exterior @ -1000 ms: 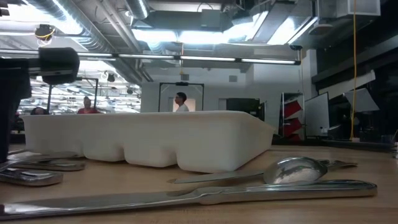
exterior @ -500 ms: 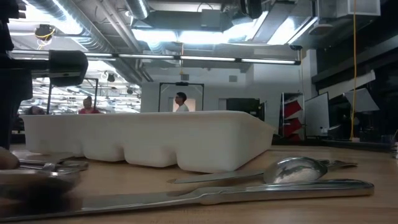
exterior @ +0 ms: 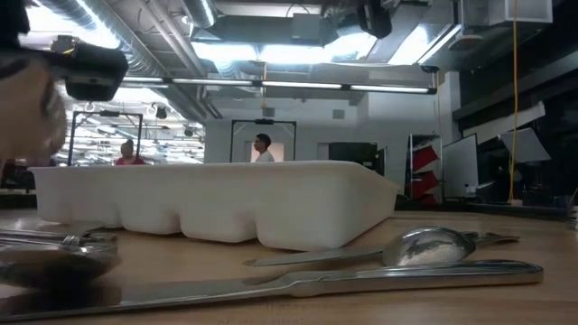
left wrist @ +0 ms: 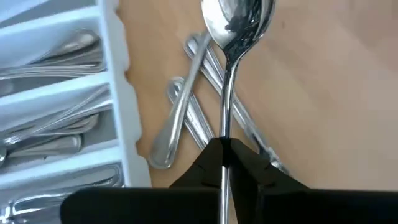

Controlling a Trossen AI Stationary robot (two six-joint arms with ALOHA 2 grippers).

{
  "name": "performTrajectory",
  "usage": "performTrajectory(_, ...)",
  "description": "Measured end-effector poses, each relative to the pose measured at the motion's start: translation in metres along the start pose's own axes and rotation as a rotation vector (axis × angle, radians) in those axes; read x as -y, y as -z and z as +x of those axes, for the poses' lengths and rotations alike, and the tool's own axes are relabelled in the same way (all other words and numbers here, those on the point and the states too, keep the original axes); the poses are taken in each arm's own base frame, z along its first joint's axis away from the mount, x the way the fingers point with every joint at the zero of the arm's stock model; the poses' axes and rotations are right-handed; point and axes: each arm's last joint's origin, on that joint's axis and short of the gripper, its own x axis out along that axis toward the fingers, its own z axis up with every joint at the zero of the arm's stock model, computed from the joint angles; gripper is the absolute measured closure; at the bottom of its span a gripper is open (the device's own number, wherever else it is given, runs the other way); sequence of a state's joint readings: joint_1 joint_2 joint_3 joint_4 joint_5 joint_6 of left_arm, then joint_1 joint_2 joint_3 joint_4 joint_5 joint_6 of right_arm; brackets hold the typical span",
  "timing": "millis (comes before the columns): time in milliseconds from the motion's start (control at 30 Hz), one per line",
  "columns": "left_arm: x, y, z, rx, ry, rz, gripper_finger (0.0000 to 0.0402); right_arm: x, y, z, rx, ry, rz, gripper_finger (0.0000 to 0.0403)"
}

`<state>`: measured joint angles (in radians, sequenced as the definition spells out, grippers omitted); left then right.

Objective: Sort silverware
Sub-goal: Put the silver spoon into the white cutlery tray

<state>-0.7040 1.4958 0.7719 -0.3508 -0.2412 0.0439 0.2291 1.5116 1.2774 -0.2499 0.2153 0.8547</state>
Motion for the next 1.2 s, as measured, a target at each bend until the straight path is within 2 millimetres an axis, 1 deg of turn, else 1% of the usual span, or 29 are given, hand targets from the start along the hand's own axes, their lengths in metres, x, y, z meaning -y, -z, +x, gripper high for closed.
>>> performTrajectory(67, -0.002, -0.001, -0.004, 0.018, -0.003, -0.059, 0.0399, 0.001, 0.001, 0.0, -0.013, 0.015, -0.005, 0.0347)
performTrajectory(167, -0.006, -0.002, -0.008, 0.035, -0.011, -0.202, 0.0399, 0.005, 0.004, 0.0, -0.044, 0.05, -0.015, 0.0347)
performTrajectory(300, -0.014, -0.005, -0.008, 0.08, -0.062, -0.458, 0.0399, 0.012, 0.01, -0.001, -0.104, 0.119, -0.04, 0.0347)
performTrajectory(367, -0.021, -0.008, -0.007, 0.126, -0.102, -0.591, 0.0399, 0.016, 0.014, -0.002, -0.15, 0.153, -0.088, 0.0347)
performTrajectory(467, -0.033, -0.013, -0.007, 0.218, -0.186, -0.796, 0.0398, 0.021, 0.019, -0.004, -0.246, 0.171, -0.18, 0.0347)
performTrajectory(567, -0.049, -0.016, -0.007, 0.323, -0.282, -0.991, 0.0399, 0.027, 0.027, -0.008, -0.383, 0.175, -0.272, 0.0347)
performTrajectory(667, -0.069, -0.015, -0.006, 0.406, -0.356, -1.182, 0.0398, 0.034, 0.034, -0.013, -0.535, 0.178, -0.316, 0.0347)
performTrajectory(767, -0.088, -0.011, -0.005, 0.451, -0.391, -1.333, 0.0399, 0.04, 0.04, -0.019, -0.655, 0.204, -0.35, 0.0347)
performTrajectory(867, -0.105, -0.006, -0.003, 0.473, -0.428, -1.421, 0.0399, 0.043, 0.046, -0.025, -0.729, 0.223, -0.415, 0.0347)
performTrajectory(967, -0.116, 0.0, 0.004, 0.445, -0.422, -1.476, 0.0397, 0.041, 0.051, -0.027, -0.754, 0.207, -0.492, 0.0347)
performTrajectory(1067, -0.121, 0.003, 0.017, 0.409, -0.365, -1.545, 0.0396, 0.037, 0.055, -0.028, -0.763, 0.174, -0.551, 0.0347)
performTrajectory(1200, -0.12, 0.006, 0.035, 0.374, -0.343, -1.58, 0.0395, 0.033, 0.059, -0.029, -0.754, 0.179, -0.6, 0.0347)
